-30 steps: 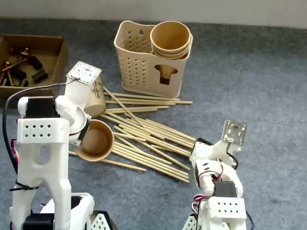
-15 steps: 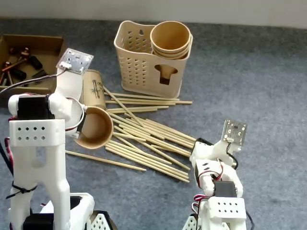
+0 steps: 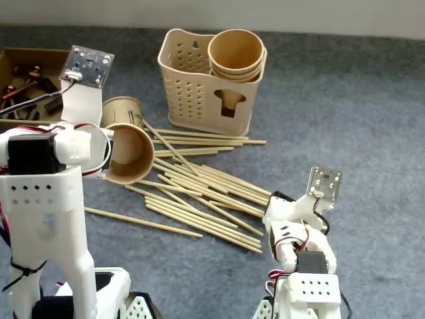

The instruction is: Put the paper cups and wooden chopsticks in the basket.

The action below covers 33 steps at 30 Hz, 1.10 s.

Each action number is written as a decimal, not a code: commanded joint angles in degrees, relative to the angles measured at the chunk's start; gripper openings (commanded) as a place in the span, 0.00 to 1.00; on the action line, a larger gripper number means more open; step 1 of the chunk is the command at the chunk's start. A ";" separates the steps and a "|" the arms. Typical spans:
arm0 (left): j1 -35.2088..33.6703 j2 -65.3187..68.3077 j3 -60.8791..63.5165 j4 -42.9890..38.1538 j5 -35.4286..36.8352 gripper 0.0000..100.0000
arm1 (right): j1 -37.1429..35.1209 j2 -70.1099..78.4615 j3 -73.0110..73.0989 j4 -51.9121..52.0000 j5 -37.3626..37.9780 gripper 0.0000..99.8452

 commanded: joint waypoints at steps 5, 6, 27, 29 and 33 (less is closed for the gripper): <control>1.27 -0.31 -7.34 0.09 3.52 0.01 | 0.40 -0.13 6.37 -1.27 -0.26 0.01; 1.27 -0.22 -8.04 0.09 3.69 0.01 | 0.40 -0.13 6.37 -1.27 -0.26 0.01; 12.18 -0.04 -16.66 -5.10 10.90 0.01 | 0.40 -0.13 6.37 -1.27 -0.26 0.01; 12.26 -0.04 -16.57 -7.21 10.90 0.01 | 0.40 -0.13 6.37 -1.27 -0.26 0.01; 13.32 -0.04 -16.57 -11.16 10.90 0.01 | 0.40 -0.13 6.37 -1.27 -0.26 0.01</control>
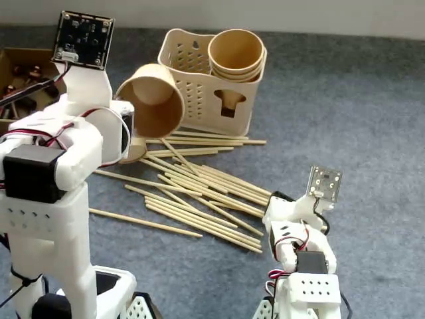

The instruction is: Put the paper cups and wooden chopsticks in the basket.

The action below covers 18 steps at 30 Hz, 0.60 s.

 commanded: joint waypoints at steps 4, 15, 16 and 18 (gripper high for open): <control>5.85 -0.04 -2.15 -6.77 0.35 0.01 | 0.40 -0.13 6.37 -1.27 -0.26 0.01; 14.90 0.13 1.10 -23.56 7.30 0.01 | 0.40 -0.13 6.37 -1.27 -0.26 0.01; 15.34 0.13 2.59 -25.85 7.65 0.01 | 0.40 -0.13 6.37 -1.27 -0.26 0.01; 16.22 0.13 6.55 -30.95 7.91 0.01 | 0.40 -0.13 6.37 -1.27 -0.26 0.01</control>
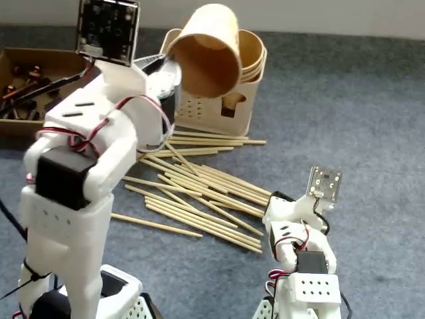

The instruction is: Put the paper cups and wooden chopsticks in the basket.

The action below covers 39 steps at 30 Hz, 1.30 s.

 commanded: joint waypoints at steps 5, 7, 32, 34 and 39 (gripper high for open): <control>3.56 0.13 11.21 -15.21 0.70 0.01 | 0.40 -0.13 6.37 -1.27 -0.26 0.01; 3.56 0.13 12.88 -15.56 0.70 0.01 | 0.40 -0.13 6.37 -1.27 -0.26 0.01; 1.45 0.13 23.16 -26.11 0.26 0.13 | 0.40 -0.13 6.37 -1.27 -0.26 0.01; 1.45 0.13 23.16 -26.11 0.26 0.13 | 0.40 -0.13 6.37 -1.27 -0.26 0.01; 0.40 0.13 23.25 -30.07 0.26 0.13 | 0.40 -0.13 6.37 -1.27 -0.26 0.01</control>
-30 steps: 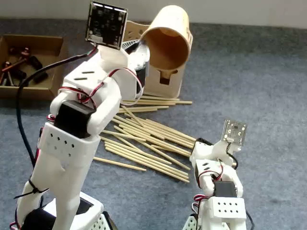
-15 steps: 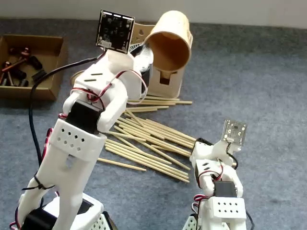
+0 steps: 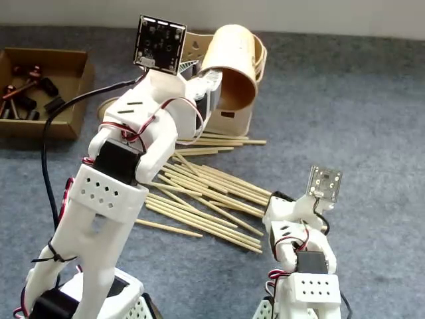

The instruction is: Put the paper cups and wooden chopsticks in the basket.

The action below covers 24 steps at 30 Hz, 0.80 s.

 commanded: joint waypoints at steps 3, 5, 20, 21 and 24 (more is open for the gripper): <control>-3.21 1.63 -0.04 -8.79 0.18 0.13 | 0.40 -0.13 6.37 -1.27 -0.26 0.01; -3.65 4.44 -1.19 -10.73 0.26 0.13 | 0.40 -0.13 6.37 -1.27 -0.26 0.01; -3.21 14.64 -9.63 -13.36 0.35 0.13 | 0.40 -0.13 6.37 -1.27 -0.26 0.01; -3.30 14.02 -9.63 -13.36 0.35 0.13 | 0.40 -0.13 6.37 -1.27 -0.26 0.01; -3.30 13.14 -9.63 -13.45 0.35 0.13 | 0.40 -0.13 6.37 -1.27 -0.26 0.01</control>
